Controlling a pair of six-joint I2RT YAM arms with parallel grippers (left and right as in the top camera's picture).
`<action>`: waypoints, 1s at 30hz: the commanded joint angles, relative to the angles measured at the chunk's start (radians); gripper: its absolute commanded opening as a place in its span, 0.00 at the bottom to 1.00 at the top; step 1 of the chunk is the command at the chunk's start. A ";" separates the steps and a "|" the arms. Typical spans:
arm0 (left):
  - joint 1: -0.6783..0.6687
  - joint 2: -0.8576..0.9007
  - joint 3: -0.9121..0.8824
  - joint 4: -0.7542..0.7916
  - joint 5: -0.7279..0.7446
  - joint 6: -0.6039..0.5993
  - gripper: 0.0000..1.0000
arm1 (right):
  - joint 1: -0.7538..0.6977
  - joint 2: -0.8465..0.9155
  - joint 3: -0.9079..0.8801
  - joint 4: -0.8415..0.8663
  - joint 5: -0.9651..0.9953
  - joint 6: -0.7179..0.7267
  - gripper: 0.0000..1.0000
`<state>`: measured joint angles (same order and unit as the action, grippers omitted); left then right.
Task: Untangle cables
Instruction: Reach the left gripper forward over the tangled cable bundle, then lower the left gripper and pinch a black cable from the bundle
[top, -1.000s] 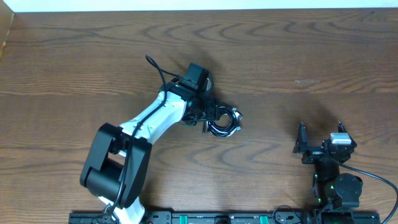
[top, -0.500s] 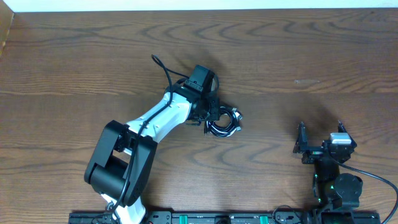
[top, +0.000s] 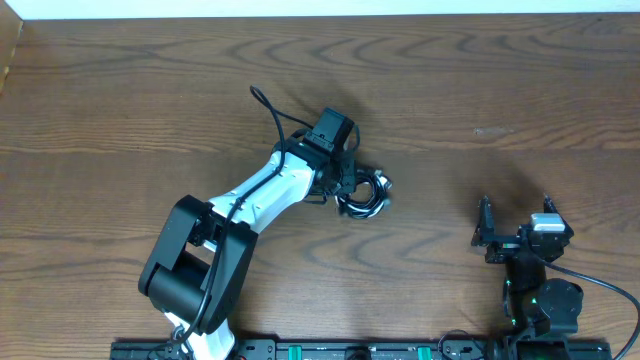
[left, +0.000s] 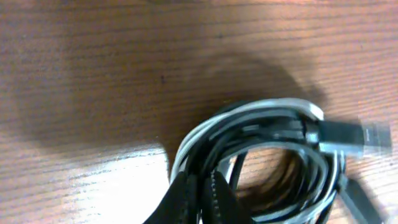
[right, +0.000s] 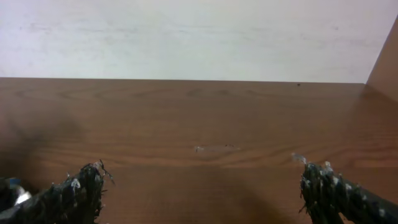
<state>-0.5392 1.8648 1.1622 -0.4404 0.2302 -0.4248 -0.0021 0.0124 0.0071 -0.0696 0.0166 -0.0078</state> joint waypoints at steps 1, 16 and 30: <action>-0.003 0.004 0.010 0.002 -0.005 -0.003 0.07 | 0.005 -0.006 -0.002 -0.003 0.007 0.010 0.99; -0.004 -0.487 0.067 0.016 0.098 -0.003 0.07 | 0.005 -0.006 -0.002 -0.003 0.007 0.010 0.99; -0.039 -0.451 0.055 -0.013 0.099 -0.027 0.08 | 0.005 -0.006 -0.002 -0.003 0.007 0.010 0.99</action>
<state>-0.5533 1.3579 1.2125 -0.4480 0.3161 -0.4316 -0.0021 0.0124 0.0071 -0.0696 0.0166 -0.0078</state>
